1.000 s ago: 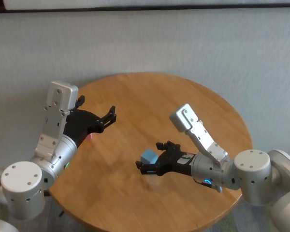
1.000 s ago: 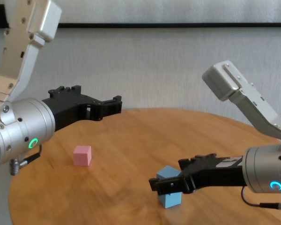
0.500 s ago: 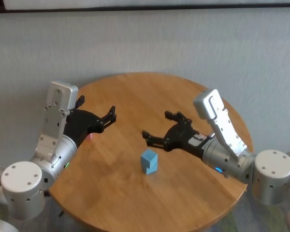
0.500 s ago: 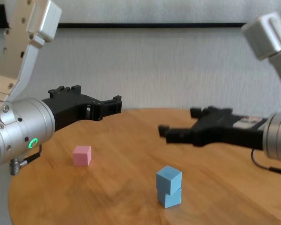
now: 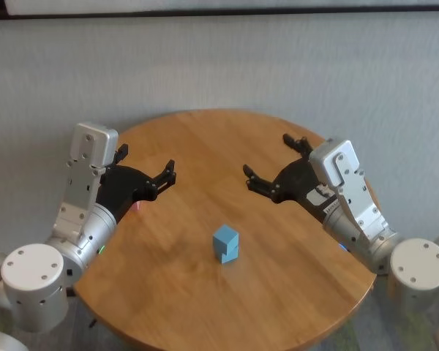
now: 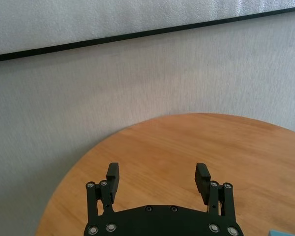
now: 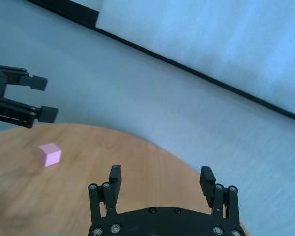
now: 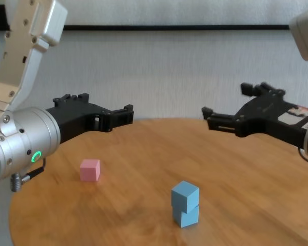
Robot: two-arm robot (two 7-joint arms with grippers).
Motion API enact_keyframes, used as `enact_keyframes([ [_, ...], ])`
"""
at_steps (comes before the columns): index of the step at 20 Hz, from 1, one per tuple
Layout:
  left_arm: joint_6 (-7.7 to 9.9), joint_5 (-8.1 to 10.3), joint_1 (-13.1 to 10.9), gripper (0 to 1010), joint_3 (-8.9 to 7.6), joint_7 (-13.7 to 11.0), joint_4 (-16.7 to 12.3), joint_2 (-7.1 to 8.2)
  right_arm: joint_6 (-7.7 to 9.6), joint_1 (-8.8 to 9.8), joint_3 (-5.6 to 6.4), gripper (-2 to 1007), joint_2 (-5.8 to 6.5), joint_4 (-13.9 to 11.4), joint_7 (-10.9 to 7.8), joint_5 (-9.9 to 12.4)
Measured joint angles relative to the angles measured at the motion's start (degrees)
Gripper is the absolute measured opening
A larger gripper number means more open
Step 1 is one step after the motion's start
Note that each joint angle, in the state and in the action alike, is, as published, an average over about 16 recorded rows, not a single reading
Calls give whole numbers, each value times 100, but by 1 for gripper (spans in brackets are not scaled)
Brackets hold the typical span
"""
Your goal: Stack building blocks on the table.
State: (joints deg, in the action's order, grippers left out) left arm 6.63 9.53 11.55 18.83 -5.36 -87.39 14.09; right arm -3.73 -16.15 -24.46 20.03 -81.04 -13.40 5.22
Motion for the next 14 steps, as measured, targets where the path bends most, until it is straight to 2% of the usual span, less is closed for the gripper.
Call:
enact_keyframes([
  [3, 0, 0, 0, 1001, 0, 0, 0, 0, -192, 10, 60, 1006, -46, 84, 176, -211],
  [5, 0, 0, 0, 1001, 0, 0, 0, 0, -233, 13, 123, 1005, -86, 129, 199, -235],
  [9, 0, 0, 0, 1001, 0, 0, 0, 0, -171, 1, 281, 1005, -177, 202, 147, -118],
  [14, 0, 0, 0, 1001, 0, 0, 0, 0, 20, -22, 465, 1005, -263, 230, -84, 170],
])
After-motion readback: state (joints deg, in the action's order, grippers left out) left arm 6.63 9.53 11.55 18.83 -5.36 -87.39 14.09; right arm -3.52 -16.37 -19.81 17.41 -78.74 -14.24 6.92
